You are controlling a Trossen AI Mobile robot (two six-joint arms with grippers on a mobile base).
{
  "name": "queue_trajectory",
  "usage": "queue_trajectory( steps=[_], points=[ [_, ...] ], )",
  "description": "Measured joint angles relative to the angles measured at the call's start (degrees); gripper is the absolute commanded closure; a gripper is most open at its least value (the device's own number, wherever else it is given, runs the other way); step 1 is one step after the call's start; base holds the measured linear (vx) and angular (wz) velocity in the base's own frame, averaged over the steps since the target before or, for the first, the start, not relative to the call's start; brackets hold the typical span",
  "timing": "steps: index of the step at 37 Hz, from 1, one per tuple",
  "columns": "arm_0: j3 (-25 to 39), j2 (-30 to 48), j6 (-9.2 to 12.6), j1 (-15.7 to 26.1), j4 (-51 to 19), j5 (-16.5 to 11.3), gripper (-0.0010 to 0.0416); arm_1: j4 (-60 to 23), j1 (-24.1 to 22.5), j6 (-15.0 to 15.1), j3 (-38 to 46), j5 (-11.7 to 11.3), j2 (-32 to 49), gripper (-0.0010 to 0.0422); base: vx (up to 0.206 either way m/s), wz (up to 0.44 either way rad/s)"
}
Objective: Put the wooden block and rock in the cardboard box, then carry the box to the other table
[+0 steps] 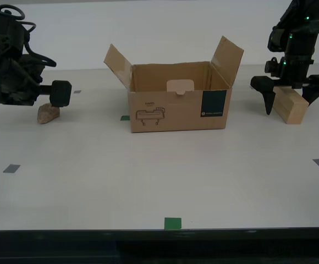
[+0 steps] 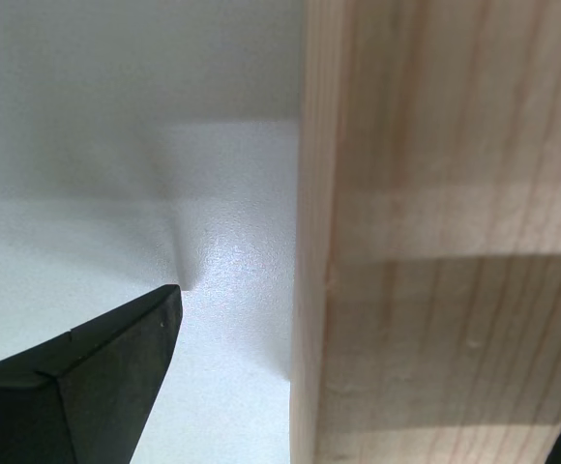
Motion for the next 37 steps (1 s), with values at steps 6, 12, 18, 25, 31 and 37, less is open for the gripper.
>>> queue_trajectory(
  steps=[6, 12, 18, 25, 31, 37],
  points=[
    [0.0, 0.0, 0.0, 0.0, 0.0, 0.0, 0.0013, -1.0, 0.0, -0.4, 1.2, 0.0, 0.9, 0.0016, 0.000, 0.000],
    [0.0, 0.0, 0.0, 0.1, 0.1, 0.0, 0.0013, -5.9, 0.1, 0.0, 6.5, 0.0, 6.4, 0.0016, 0.000, 0.000],
    [0.0, 0.0, 0.0, 0.1, -0.3, 0.0, 0.0012, -6.2, 0.0, -0.2, 8.1, 0.3, 8.0, 0.0016, 0.000, 0.000],
    [0.0, 0.0, 0.0, 0.1, -0.2, 0.0, 0.0012, -7.5, 0.0, -0.2, 7.8, -0.3, 5.8, 0.0016, 0.000, 0.000],
    [0.0, 0.0, 0.0, 0.2, -0.1, 0.0, 0.0012, -10.7, 0.0, -0.2, 7.8, -0.3, 5.2, 0.0016, 0.000, 0.000],
    [0.0, 0.0, 0.0, 0.2, -0.1, 0.0, 0.0012, -12.8, 0.0, -0.2, 7.6, -0.3, 5.2, 0.0016, 0.000, 0.000]
  ],
)
